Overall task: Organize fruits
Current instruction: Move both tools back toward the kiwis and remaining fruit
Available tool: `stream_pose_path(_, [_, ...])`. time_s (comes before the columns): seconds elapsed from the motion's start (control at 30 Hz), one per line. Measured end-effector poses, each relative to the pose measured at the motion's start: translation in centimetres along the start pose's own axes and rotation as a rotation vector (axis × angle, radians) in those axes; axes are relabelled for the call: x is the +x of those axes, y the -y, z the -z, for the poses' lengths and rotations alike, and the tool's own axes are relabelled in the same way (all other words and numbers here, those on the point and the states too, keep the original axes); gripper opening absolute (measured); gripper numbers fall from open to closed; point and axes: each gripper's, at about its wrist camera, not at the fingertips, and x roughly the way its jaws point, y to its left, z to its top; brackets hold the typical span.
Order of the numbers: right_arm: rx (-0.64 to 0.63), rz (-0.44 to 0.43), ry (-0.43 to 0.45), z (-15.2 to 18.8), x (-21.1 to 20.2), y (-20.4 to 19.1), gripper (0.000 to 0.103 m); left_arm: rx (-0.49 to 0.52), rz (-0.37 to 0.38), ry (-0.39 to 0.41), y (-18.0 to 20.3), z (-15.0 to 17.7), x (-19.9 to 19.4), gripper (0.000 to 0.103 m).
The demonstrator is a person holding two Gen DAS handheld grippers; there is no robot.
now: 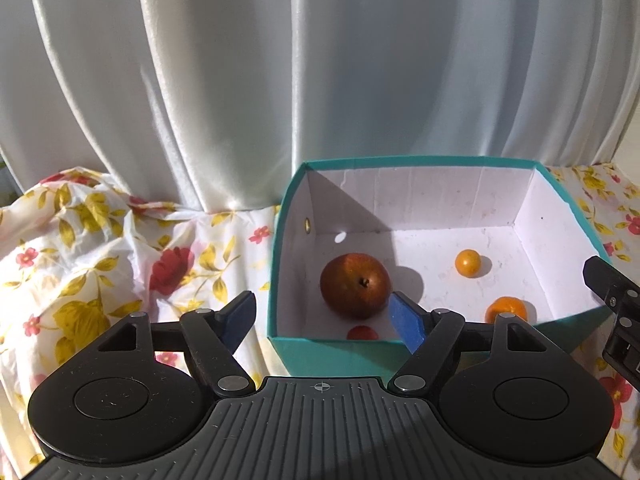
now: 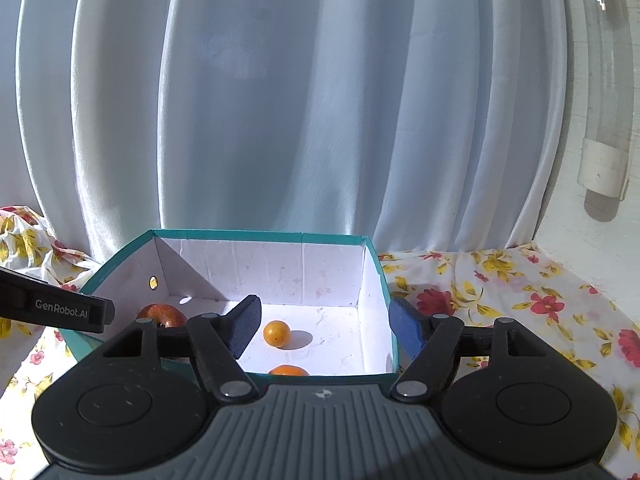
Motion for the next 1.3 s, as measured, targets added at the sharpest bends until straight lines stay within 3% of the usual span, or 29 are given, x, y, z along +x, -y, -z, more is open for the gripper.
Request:
stream_pose_path(0.2, [0.012,0.025,0.019,1.3,-2.7,0.8,0.077,0.016,0.032,0.049,-0.5,2.9,-2.6,0.082])
stream_pose_path(0.37, [0.033,0.036,-0.01,4.3,-4.2,1.2,0.077,0.049,0.076,0.088,-0.4,6.5,-4.1,0.083])
stream_pose_path(0.6, [-0.003,0.022,-0.124,8.5,-4.6,0.5,0.077,0.098,0.104,0.05,0.0,10.8,-3.5,0.082])
stream_pose_path(0.93, [0.007,0.044,-0.157,9.1,-3.4,1.4,0.077,0.13,0.116,0.015,0.9,12.1,-1.9,0.082])
stream_pose_path(1.3, [-0.013,0.016,-0.188,9.0,-0.9,1.6,0.077,0.199,0.219,-0.038,1.7,12.7,-0.2,0.083])
